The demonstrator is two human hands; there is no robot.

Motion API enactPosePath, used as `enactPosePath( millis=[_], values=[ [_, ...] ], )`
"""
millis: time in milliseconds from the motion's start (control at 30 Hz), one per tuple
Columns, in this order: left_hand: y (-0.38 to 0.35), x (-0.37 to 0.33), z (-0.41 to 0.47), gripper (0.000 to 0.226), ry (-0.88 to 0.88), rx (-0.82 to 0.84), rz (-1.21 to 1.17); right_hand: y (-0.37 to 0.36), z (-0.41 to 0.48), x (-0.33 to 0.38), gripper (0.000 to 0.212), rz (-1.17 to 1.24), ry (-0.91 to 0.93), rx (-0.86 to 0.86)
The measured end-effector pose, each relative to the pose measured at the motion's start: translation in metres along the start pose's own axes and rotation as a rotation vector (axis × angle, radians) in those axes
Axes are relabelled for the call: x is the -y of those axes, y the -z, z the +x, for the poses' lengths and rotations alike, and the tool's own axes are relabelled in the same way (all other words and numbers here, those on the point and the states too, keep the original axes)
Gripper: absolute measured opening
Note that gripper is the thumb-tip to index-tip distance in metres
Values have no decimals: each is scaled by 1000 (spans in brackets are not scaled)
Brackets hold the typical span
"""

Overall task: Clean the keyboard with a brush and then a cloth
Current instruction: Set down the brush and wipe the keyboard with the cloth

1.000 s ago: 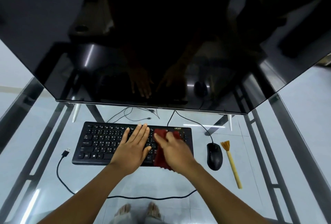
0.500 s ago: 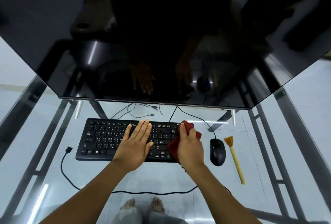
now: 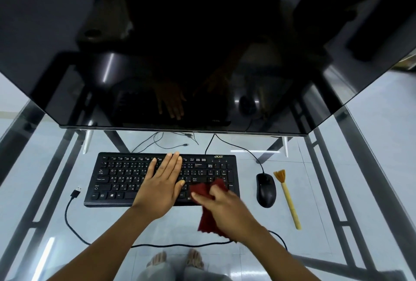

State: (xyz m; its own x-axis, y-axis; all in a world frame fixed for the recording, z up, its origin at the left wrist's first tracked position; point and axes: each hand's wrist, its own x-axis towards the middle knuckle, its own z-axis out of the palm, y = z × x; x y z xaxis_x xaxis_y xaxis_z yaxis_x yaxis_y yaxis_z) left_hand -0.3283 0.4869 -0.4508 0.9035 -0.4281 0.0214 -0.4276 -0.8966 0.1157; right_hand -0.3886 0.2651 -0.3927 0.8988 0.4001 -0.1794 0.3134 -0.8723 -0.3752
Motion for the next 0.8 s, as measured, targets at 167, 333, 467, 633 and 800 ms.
enactPosePath(
  millis=[167, 333, 467, 633, 800],
  values=[
    [1, 1, -1, 60, 9, 3, 15, -2, -7, -11, 82, -63, -395, -173],
    [1, 0, 0, 61, 3, 3, -3, -20, 4, 30, 75, -150, 25, -56],
    [1, 2, 0, 61, -6, 2, 3, -10, -4, 0, 80, -23, -195, -130],
    [0, 0, -1, 60, -1, -12, 7, -6, -13, 4, 78, 63, -167, -95],
    [0, 1, -1, 60, -11, -19, -4, -1, -1, -20, 66, -31, -333, -157]
  ],
)
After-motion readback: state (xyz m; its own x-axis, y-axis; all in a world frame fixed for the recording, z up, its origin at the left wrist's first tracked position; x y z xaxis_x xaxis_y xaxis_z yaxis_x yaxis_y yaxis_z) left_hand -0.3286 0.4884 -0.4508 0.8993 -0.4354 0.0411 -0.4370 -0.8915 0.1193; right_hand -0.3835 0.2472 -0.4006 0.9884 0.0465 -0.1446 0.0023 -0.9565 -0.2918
